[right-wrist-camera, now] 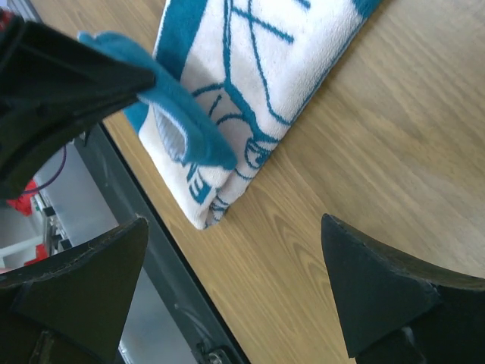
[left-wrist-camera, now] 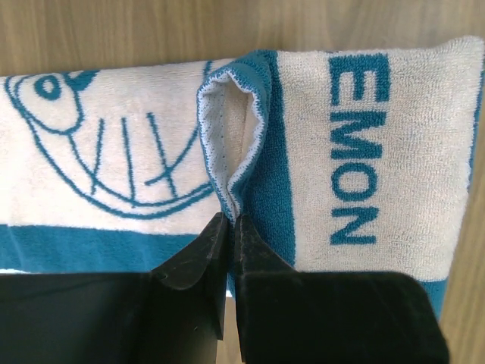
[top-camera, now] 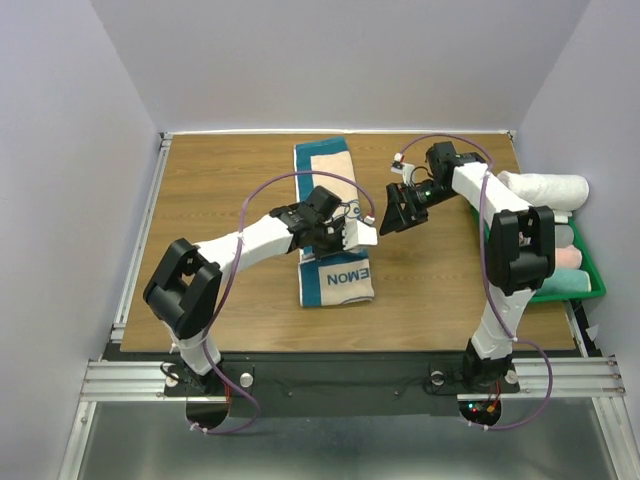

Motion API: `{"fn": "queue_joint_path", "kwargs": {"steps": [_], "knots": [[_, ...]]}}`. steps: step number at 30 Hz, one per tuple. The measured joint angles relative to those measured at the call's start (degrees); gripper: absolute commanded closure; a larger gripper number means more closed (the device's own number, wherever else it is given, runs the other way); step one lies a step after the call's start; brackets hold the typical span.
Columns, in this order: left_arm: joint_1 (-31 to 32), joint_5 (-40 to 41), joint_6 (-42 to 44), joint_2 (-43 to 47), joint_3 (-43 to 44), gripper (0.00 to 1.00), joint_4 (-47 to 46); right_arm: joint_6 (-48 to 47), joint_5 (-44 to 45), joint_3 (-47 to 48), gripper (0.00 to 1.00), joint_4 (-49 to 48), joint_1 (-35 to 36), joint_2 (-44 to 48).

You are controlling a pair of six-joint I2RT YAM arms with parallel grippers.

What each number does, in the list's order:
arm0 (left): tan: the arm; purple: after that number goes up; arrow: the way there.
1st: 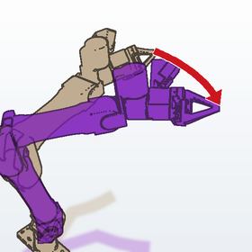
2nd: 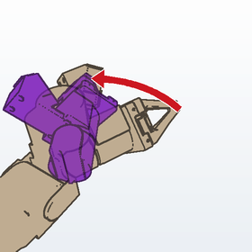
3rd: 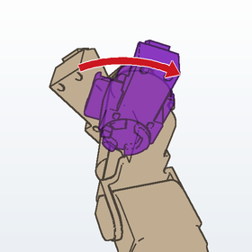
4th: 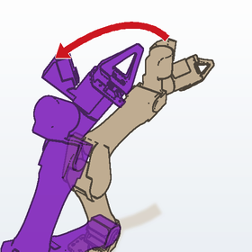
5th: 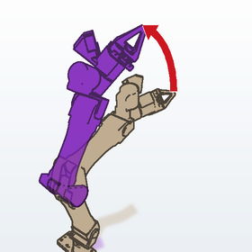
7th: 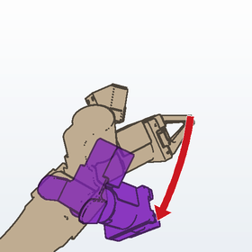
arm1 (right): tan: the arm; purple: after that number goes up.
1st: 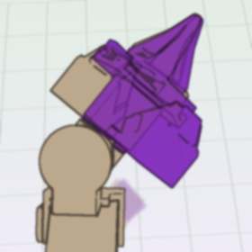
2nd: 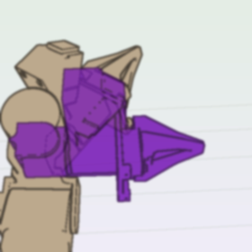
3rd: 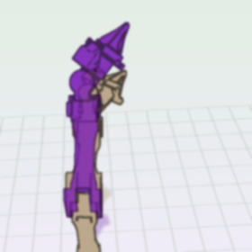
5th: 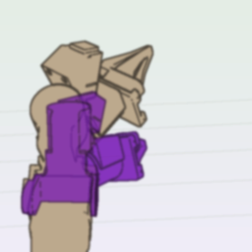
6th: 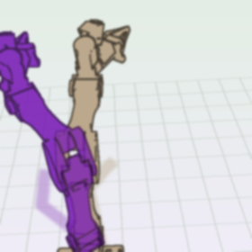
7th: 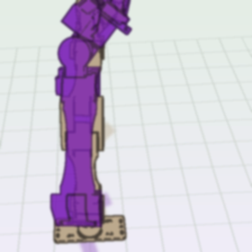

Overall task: Roll the towels
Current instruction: Fold the towel

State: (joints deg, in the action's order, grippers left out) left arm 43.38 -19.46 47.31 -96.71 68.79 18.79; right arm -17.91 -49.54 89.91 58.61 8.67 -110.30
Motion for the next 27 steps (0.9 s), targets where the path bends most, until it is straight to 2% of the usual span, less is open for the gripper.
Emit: {"fn": "queue_joint_path", "kwargs": {"steps": [19,27], "knots": [[-4.15,1.46,2.47,-8.44,6.99,1.0,-3.65,-1.46,-1.46,-3.48,0.0,0.52,0.0,-0.68],[-5.27,1.49,3.34,-10.21,7.32,1.0,-4.0,-1.86,-1.53,-3.52,0.0,0.5,0.0,-0.83]]}}
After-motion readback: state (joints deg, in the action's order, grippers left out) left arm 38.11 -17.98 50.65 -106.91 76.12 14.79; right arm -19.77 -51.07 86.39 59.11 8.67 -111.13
